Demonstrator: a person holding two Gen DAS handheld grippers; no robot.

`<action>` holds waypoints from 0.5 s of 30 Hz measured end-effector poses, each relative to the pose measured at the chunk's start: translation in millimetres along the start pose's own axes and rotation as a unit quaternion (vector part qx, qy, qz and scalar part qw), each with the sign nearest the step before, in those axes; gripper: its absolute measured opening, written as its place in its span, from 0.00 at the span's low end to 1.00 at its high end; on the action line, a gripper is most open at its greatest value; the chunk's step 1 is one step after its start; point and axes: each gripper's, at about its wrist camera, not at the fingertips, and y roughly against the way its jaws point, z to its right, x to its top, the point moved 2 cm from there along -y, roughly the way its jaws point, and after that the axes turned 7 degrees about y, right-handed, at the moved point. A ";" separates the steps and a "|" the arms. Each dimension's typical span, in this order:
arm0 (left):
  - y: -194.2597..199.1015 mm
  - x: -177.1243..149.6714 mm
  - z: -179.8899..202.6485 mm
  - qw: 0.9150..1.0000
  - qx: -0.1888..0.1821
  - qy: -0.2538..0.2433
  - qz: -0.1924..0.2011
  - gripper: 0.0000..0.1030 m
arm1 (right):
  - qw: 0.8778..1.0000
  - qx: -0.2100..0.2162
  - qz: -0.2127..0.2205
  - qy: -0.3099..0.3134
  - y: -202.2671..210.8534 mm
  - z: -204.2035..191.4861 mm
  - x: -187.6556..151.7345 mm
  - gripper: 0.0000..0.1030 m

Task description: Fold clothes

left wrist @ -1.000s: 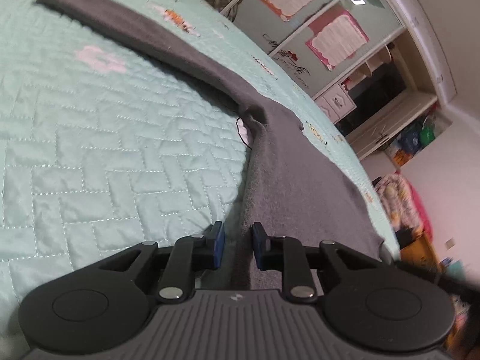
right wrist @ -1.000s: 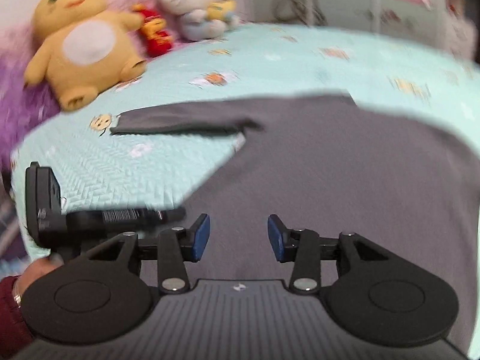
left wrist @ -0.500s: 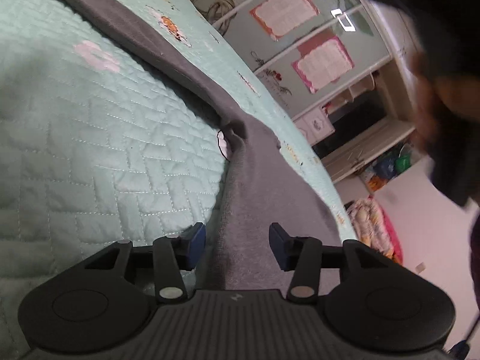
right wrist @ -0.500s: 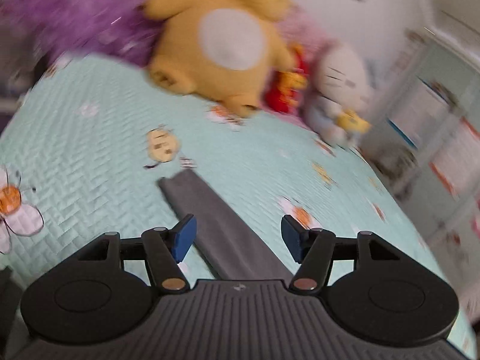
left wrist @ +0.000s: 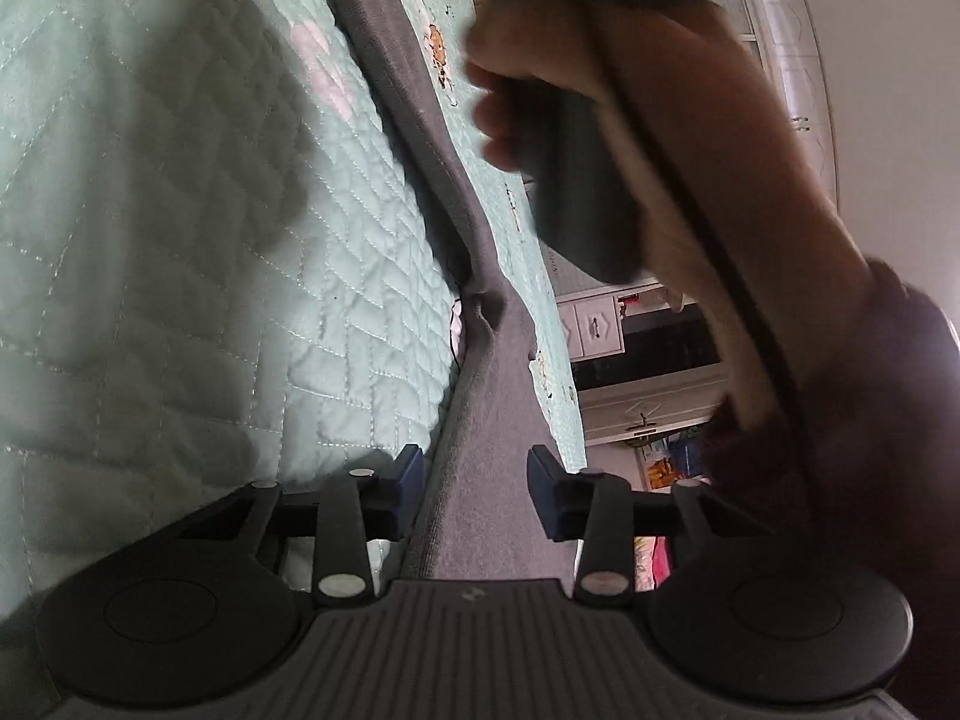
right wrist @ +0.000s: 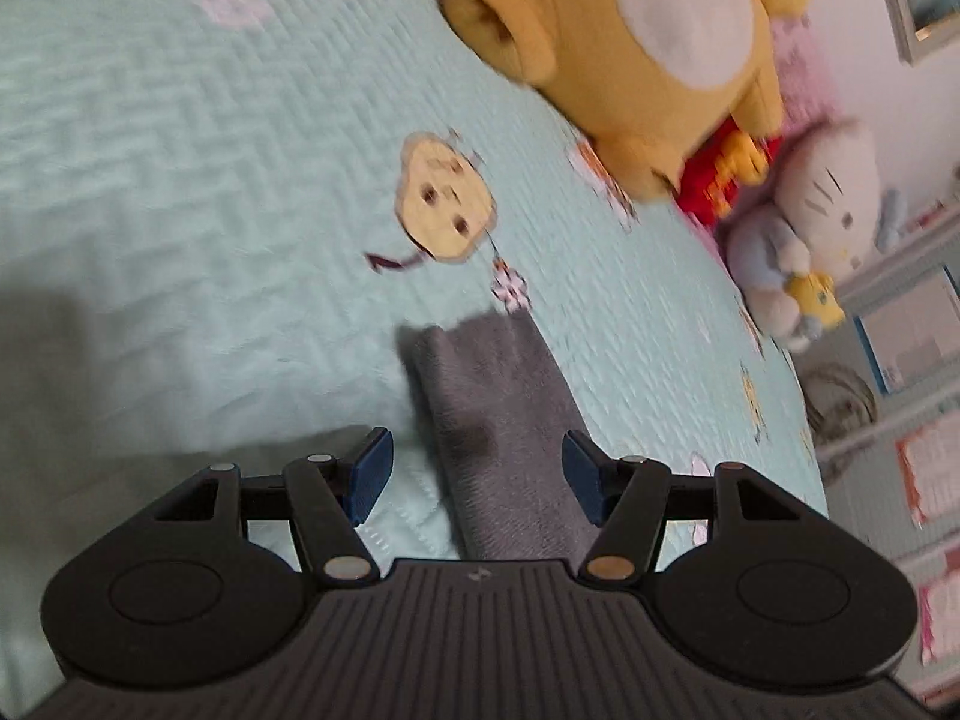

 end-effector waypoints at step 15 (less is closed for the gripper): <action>1.9 -4.9 -0.4 1.000 0.025 -0.013 0.007 0.28 | 0.997 -0.058 0.005 -0.054 -13.3 7.7 -5.0 0.04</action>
